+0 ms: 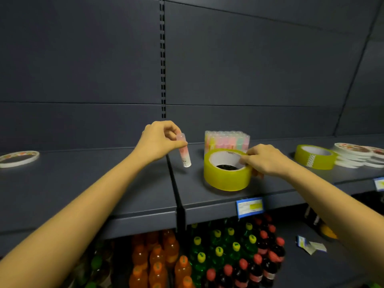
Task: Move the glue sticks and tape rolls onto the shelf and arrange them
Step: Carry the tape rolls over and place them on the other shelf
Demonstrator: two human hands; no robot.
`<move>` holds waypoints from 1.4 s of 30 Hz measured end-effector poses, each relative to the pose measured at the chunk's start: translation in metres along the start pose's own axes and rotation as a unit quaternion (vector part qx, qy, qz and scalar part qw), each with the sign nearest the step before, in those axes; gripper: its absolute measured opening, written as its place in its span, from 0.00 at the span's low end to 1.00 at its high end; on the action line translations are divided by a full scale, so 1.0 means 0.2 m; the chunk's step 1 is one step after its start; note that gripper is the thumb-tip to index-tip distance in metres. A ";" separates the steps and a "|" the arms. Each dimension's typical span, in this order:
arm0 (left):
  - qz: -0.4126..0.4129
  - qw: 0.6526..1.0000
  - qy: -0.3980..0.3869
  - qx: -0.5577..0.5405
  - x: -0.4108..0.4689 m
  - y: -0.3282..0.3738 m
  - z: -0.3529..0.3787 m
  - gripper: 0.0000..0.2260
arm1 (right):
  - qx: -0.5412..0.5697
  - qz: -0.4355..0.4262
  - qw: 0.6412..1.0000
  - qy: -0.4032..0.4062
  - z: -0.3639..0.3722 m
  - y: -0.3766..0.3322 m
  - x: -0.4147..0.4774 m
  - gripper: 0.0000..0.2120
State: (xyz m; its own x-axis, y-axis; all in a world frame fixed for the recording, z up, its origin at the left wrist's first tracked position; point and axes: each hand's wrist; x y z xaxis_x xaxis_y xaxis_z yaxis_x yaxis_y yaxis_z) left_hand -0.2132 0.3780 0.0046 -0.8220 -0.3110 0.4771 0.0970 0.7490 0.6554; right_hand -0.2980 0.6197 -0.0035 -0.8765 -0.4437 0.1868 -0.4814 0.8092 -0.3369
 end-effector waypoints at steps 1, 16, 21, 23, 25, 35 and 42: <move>0.001 1.000 -0.002 0.000 -0.01 0.03 0.06 0.07 | 0.001 0.000 1.000 0.000 -0.02 0.06 -0.01 0.15; -0.015 0.998 0.057 0.037 0.05 0.19 0.45 0.10 | 0.036 -0.030 0.998 0.039 -0.13 0.48 0.00 0.16; -0.004 0.994 0.042 0.098 0.08 0.17 0.49 0.11 | 0.042 -0.035 0.998 0.041 -0.13 0.51 0.02 0.15; 0.020 0.983 0.055 0.174 0.09 0.16 0.50 0.12 | 0.045 -0.031 0.998 0.039 -0.12 0.52 0.04 0.14; 0.059 0.961 0.068 0.263 0.10 0.15 0.51 0.13 | 0.052 -0.024 0.998 0.041 -0.12 0.52 0.05 0.14; 0.131 0.894 0.049 0.425 0.14 0.18 0.51 0.16 | 0.048 0.006 0.998 0.047 -0.09 0.51 0.10 0.15; 0.186 0.925 0.107 0.314 0.13 0.39 0.61 0.12 | 0.038 0.036 0.997 0.050 -0.12 0.67 0.07 0.15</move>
State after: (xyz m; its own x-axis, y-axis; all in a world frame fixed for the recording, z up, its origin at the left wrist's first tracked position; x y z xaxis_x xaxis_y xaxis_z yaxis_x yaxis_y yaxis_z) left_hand -0.2949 0.4996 -0.0036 -0.6608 -0.0218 0.7503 -0.0489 0.9987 -0.0139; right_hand -0.3750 0.7301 -0.0237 -0.9065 -0.3411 0.2487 -0.4184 0.8045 -0.4217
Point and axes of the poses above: each hand's wrist, its own x-axis towards the middle knuckle, its own z-axis out of the palm, y = z × x, and after that the axes turned 6 degrees about -z, right-handed
